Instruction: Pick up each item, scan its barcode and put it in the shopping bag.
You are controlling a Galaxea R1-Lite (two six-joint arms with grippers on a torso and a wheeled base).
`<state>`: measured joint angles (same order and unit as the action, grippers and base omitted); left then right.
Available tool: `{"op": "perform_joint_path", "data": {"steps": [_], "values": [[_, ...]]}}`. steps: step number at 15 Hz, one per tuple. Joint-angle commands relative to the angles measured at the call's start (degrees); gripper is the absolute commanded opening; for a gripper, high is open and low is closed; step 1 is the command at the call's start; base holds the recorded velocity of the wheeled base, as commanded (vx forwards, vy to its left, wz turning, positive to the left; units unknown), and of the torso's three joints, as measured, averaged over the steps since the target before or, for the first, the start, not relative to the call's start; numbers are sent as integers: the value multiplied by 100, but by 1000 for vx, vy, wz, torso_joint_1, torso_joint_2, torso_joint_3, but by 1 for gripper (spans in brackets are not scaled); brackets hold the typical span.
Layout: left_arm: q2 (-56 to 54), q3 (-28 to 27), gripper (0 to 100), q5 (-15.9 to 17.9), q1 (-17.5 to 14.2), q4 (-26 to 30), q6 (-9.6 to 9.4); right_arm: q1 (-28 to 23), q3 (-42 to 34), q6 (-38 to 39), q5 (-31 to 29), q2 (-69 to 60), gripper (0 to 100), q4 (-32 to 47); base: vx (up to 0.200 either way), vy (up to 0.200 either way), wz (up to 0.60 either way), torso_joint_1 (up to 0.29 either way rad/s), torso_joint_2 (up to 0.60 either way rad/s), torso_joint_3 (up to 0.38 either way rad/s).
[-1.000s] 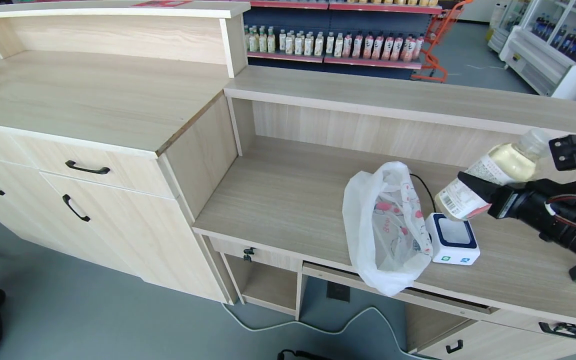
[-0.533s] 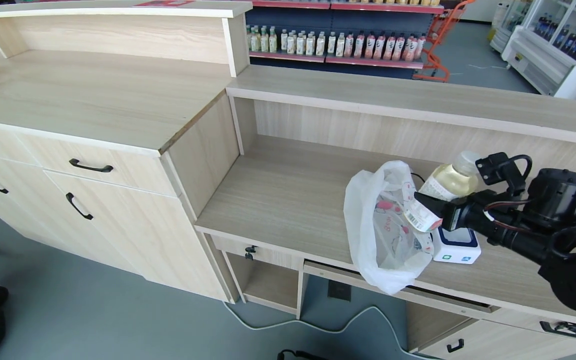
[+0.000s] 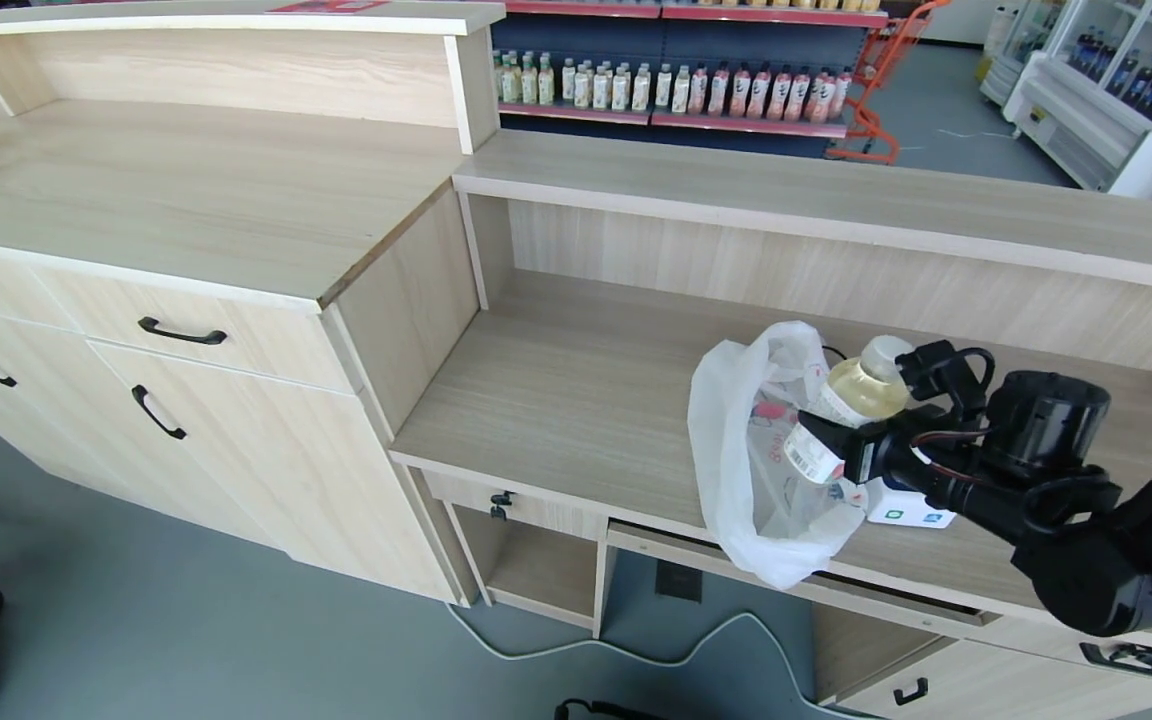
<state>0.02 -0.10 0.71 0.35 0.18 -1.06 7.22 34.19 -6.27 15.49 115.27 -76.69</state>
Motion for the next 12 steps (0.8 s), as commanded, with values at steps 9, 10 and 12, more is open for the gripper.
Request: {"op": "perform_joint_path", "data": {"steps": [9,10,12], "values": [[-2,1,100,0,0,-1,1,228,307,-498,24,1287,0,-496,0,0,0,0,0,0],[-2,1,100,0,0,-1,1,228,307,-534,24,1340,0,-496,0,0,0,0,0,0],[-2,1,100,0,0,-1,1,228,325,-630,24,1401,0,-496,0,0,0,0,0,0]]}}
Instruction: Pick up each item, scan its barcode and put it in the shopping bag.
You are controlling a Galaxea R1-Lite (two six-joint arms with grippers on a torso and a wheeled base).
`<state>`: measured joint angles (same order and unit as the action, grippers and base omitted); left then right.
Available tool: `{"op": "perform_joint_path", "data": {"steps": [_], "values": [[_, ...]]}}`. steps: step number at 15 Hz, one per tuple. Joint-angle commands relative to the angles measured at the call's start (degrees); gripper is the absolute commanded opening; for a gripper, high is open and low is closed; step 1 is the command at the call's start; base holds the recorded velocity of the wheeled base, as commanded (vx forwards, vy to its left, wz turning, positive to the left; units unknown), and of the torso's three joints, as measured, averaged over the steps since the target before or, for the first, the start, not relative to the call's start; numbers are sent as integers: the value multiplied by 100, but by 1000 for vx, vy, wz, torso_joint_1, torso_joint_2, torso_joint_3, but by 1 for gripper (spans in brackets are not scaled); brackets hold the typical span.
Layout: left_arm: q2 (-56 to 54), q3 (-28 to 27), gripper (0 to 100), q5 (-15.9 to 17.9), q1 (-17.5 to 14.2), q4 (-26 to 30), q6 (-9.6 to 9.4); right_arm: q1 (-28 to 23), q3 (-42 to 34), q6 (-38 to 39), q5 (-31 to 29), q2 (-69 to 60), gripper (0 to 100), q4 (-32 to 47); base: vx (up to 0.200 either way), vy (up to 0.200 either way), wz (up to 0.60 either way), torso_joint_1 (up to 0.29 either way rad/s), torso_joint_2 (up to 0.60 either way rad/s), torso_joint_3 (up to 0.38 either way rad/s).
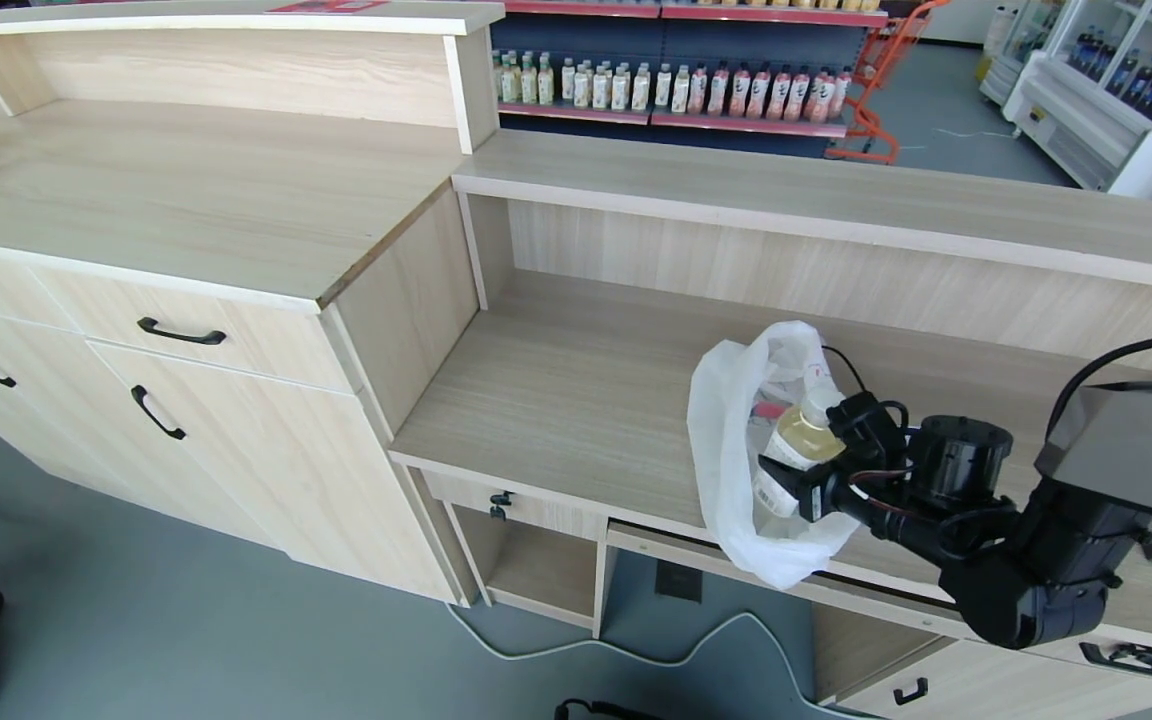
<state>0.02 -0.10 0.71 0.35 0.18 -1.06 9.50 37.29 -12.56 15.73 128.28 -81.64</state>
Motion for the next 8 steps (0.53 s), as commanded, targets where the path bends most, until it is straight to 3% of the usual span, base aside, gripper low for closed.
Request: {"op": "perform_joint_path", "data": {"steps": [1,7,8], "values": [[-2,1,100,0,0,-1,1,0,77,-36,1,153,0,-10,0,0,0,0,0,0],[-2,1,100,0,0,-1,1,-36,41,-124,-8,320,0,-186,0,0,0,0,0,0],[-2,1,100,0,0,-1,1,-53,24,-133,-8,329,100,-186,0,0,0,0,0,0]]}}
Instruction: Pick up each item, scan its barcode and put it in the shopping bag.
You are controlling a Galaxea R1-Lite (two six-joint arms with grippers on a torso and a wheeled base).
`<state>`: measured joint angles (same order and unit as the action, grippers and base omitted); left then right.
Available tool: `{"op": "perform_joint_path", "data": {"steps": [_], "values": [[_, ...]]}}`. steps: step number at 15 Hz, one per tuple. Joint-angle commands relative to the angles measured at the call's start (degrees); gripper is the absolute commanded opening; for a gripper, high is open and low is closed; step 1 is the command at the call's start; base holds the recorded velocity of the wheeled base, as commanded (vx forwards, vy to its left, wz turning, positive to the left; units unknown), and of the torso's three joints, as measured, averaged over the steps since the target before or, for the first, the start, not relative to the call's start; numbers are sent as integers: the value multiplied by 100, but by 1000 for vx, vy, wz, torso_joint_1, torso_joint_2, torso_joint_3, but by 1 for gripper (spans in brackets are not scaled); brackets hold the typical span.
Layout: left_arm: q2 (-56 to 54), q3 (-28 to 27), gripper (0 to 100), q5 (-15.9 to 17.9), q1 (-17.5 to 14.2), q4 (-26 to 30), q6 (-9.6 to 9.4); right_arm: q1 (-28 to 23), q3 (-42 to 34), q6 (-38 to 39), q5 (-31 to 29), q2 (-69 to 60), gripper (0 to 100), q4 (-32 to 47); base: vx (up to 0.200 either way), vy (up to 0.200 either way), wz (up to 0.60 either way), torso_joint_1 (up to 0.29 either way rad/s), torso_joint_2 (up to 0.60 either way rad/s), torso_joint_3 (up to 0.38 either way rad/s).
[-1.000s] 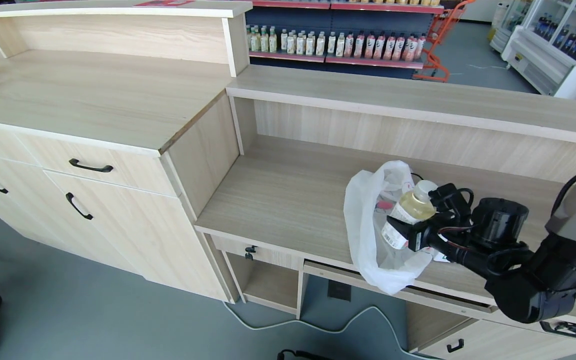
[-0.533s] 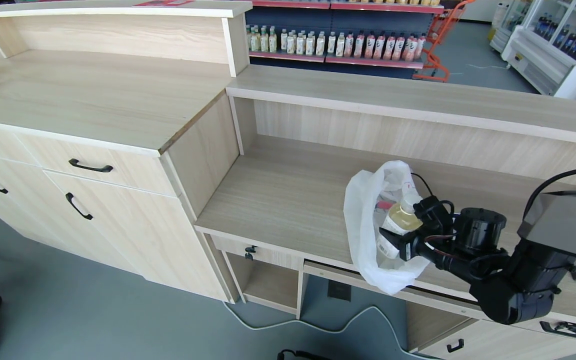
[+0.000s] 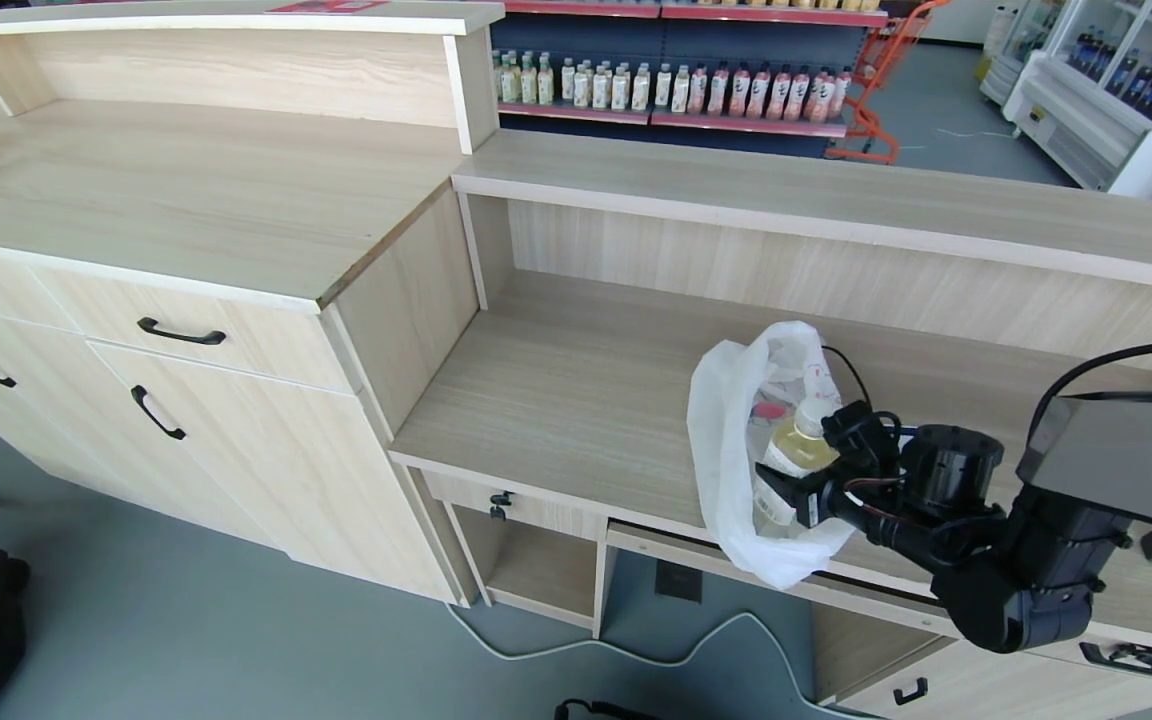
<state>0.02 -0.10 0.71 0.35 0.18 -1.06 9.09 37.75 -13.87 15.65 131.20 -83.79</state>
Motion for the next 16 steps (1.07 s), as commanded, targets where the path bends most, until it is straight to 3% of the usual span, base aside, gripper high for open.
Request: {"op": "perform_joint_path", "data": {"steps": [1,4,8,11,14,16], "values": [[-2,1,100,0,0,-1,1,-22,-40,-10,-1,47,100,29,0,0,0,0,0,0],[-2,1,100,0,0,-1,1,-154,-128,-45,-1,-138,100,38,0,0,0,0,0,0],[-2,1,100,0,0,-1,1,-285,-365,-256,-18,-1615,100,398,0,0,0,0,0,0],[-2,1,100,0,0,-1,1,-1015,-1499,-590,-1,-3443,100,1251,0,0,0,0,0,0],[-2,1,100,0,0,-1,1,-1859,-1438,-678,-36,-4515,100,2279,0,0,0,0,0,0],[-2,1,100,0,0,-1,1,-2799,-1429,-968,-97,-4770,100,2666,0,0,-600,5,0,5]]}}
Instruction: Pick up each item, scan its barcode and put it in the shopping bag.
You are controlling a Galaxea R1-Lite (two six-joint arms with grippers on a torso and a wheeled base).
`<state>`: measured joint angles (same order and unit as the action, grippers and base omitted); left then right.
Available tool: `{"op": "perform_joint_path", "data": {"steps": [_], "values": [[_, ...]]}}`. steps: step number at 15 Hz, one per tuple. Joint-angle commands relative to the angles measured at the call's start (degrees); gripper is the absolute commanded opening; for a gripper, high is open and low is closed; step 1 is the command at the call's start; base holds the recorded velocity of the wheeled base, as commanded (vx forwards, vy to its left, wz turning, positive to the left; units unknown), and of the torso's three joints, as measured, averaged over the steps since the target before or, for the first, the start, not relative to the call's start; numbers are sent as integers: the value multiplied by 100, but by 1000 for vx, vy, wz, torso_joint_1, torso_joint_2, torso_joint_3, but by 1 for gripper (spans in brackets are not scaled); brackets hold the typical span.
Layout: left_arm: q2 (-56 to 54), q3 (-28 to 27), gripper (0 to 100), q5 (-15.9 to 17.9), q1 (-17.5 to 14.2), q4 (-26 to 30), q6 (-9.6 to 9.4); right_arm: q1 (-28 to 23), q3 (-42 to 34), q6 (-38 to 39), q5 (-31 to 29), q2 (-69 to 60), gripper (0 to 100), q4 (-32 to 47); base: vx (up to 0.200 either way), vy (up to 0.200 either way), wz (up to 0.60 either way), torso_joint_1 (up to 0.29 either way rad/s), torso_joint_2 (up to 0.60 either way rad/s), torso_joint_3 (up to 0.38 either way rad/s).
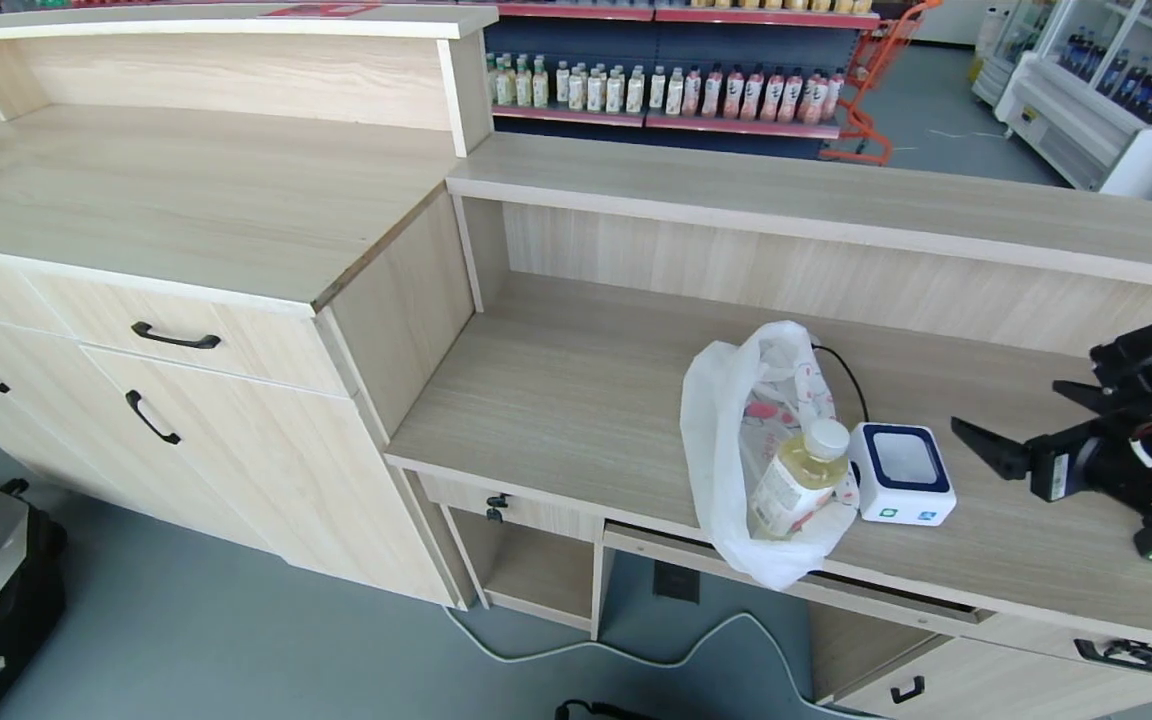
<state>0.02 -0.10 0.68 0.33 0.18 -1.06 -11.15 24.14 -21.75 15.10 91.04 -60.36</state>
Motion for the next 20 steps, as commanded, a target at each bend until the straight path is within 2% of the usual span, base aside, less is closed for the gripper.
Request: {"op": "perform_joint_path", "data": {"steps": [1,2,3,4,6,7,11,14,18,20], "values": [[-2,1,100,2,2,-1,1,-1319,-23,-400,-69,-719,100,437,0,0,-600,-2,-2,7],[-2,1,100,2,2,-1,1,-1855,21,-646,-236,-622,100,516,0,0,-600,7,-2,7],[-2,1,100,2,2,8,1,-2093,47,-743,-368,-508,100,516,0,0,0,0,0,0],[-2,1,100,2,2,-1,1,-2831,161,-901,-465,-78,100,481,0,0,0,0,0,0],[-2,1,100,2,2,-1,1,-3552,557,-1341,-473,740,100,481,0,0,0,0,0,0],[-2,1,100,2,2,-1,1,-3719,733,-1411,-473,1074,100,481,0,0,0,0,0,0],[-2,1,100,2,2,-1,1,-3991,1541,-1763,-939,2252,100,305,0,0,0,0,0,0],[-2,1,100,2,2,-1,1,-3991,2157,-1728,-983,2832,100,314,0,0,0,0,0,0],[-2,1,100,2,2,-1,1,-3604,2701,-1209,-939,3289,100,367,0,0,0,0,0,0],[-2,1,100,2,2,-1,1,-3402,2816,-1051,-667,3394,100,375,0,0,0,0,0,0]]}}
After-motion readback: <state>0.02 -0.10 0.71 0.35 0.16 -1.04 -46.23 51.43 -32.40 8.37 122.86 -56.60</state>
